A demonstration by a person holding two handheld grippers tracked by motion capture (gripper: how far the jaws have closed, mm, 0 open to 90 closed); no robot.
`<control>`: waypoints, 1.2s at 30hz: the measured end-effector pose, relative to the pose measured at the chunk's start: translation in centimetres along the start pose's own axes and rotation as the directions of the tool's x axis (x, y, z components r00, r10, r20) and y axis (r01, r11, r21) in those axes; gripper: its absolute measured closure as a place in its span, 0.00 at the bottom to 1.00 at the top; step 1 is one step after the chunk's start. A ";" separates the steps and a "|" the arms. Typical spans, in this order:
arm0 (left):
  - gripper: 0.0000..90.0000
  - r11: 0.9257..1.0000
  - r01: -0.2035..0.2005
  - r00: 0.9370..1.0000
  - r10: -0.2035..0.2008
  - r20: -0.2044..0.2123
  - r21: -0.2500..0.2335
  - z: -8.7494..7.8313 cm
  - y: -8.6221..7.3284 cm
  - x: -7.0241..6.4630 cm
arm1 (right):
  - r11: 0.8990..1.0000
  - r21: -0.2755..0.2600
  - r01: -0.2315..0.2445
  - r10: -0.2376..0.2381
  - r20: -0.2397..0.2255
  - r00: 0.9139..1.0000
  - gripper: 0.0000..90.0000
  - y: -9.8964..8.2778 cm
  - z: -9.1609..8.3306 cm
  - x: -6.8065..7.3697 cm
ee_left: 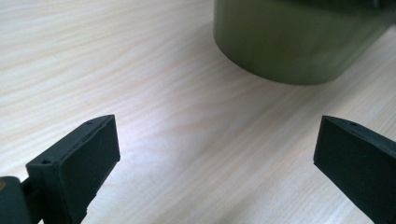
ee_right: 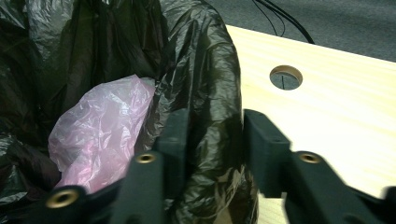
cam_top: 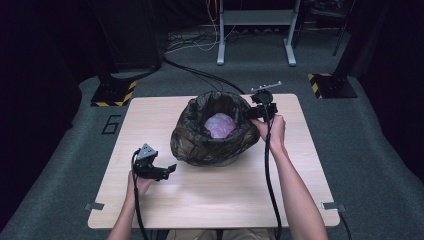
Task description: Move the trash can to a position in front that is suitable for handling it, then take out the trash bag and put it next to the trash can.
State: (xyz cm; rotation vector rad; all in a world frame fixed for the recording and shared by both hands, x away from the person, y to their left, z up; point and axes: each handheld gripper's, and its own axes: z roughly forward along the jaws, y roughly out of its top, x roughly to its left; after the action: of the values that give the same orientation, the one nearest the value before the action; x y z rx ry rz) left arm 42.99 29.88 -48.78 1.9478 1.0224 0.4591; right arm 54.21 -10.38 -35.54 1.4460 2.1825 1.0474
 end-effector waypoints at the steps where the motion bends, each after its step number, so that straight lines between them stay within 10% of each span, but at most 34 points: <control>1: 0.00 1.000 -0.002 1.000 0.002 -0.008 0.000 -0.2 0.5 0.1 | 1.000 -0.003 -0.004 0.004 -0.009 1.000 0.56 0.0 -0.1 -0.2; 4: 0.00 1.000 0.000 1.000 0.000 -0.014 0.003 -0.6 1.7 0.4 | 1.000 -0.017 -0.003 0.002 -0.032 0.999 0.27 -0.2 -0.8 -0.6; 11: 0.00 1.000 0.016 1.000 -0.016 -0.019 -0.005 -1.9 5.5 0.8 | 0.999 -0.046 0.019 -0.021 -0.053 0.998 0.20 -0.4 -2.4 -0.7; 29: 0.02 0.999 0.041 0.999 -0.040 0.011 -0.028 -2.9 14.3 0.5 | 0.999 -0.040 0.030 -0.032 -0.056 0.998 0.34 -0.4 -3.5 -0.6; 36: 0.23 0.998 0.062 0.998 -0.062 0.022 0.007 -0.4 17.4 -0.3 | 1.000 -0.016 0.023 -0.024 -0.039 0.999 0.52 0.2 -2.9 0.0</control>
State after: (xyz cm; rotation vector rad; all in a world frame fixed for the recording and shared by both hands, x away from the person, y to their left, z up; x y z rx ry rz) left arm 50.94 24.78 -34.16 1.9172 1.0686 0.3993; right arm 52.60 -11.50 -33.46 1.4014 2.2079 1.0907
